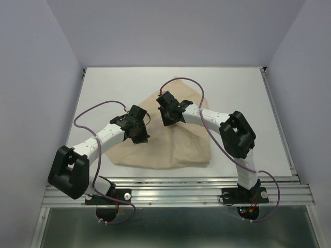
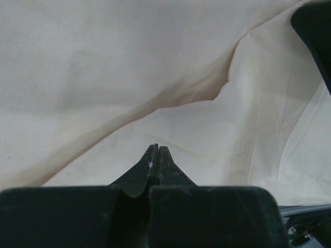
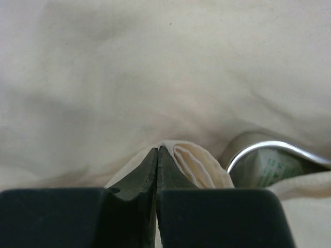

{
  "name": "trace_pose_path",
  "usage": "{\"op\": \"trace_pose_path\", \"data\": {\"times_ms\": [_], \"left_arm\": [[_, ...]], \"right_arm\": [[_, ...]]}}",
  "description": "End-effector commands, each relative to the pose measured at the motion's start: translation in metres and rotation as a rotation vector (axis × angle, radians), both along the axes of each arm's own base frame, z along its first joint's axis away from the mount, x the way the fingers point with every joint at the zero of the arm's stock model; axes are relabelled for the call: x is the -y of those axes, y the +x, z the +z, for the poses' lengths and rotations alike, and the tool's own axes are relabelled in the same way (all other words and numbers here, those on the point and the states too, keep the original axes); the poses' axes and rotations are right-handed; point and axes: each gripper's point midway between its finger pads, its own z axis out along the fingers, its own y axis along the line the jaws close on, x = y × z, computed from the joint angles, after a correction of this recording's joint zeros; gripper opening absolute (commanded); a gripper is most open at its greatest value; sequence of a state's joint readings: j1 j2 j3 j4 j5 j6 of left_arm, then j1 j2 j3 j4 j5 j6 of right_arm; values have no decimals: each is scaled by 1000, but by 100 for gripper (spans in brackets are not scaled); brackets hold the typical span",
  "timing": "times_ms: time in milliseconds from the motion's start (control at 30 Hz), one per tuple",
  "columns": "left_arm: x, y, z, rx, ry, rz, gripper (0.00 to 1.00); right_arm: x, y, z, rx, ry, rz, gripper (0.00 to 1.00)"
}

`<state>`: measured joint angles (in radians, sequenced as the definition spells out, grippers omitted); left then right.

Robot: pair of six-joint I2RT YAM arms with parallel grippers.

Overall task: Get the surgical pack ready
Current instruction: Pack the surgical kit at the center of the board.

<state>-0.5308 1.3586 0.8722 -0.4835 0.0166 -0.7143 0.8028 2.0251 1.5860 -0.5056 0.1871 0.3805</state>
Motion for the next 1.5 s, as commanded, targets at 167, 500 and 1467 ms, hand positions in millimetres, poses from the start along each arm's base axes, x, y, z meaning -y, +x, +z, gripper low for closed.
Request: {"op": "trace_pose_path", "data": {"times_ms": [167, 500, 1467], "left_arm": [[-2, -1, 10, 34, -9, -14, 0], [-11, 10, 17, 55, 37, 11, 0], [-57, 43, 51, 102, 23, 60, 1]], "right_arm": [[20, 34, -40, 2, -118, -48, 1], [-10, 62, 52, 169, 9, 28, 1], [90, 297, 39, 448, 106, -211, 91]]}}
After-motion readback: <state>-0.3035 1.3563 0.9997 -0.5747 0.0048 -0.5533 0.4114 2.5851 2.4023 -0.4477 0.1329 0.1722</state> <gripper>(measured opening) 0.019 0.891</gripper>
